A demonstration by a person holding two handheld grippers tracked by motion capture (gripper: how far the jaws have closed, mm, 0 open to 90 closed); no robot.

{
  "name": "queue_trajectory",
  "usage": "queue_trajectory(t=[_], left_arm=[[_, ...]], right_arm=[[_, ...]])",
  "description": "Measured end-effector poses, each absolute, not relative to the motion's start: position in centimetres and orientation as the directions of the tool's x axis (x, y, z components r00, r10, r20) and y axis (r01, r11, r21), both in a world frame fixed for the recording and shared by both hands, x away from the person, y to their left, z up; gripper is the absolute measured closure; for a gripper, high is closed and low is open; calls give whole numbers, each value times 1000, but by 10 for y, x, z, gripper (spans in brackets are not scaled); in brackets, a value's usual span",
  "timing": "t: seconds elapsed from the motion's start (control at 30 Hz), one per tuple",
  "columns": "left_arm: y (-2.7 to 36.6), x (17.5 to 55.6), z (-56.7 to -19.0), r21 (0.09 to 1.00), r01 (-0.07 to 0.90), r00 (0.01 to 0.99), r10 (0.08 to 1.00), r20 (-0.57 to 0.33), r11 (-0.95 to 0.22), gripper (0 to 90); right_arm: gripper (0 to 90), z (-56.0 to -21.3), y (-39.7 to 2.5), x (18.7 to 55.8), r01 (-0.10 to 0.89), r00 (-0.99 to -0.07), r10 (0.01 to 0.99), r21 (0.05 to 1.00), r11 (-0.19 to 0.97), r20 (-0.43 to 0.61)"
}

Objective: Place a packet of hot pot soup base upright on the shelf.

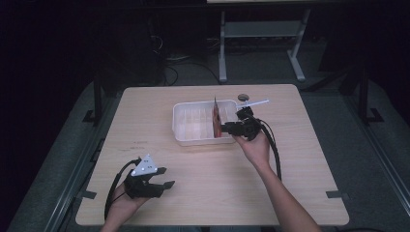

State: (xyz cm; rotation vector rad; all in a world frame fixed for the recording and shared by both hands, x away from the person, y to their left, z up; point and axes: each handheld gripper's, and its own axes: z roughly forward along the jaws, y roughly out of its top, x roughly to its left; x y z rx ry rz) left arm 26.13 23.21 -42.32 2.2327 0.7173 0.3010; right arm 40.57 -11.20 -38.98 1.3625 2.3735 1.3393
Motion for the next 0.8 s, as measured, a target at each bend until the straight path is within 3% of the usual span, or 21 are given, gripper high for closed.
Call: queue_trajectory(t=[0.8], left_arm=[[235,263,-424,725,413,804,595,-5,-551,396]], right_arm=[[588,-384,-143,391,651,-646,669,722,234,367]])
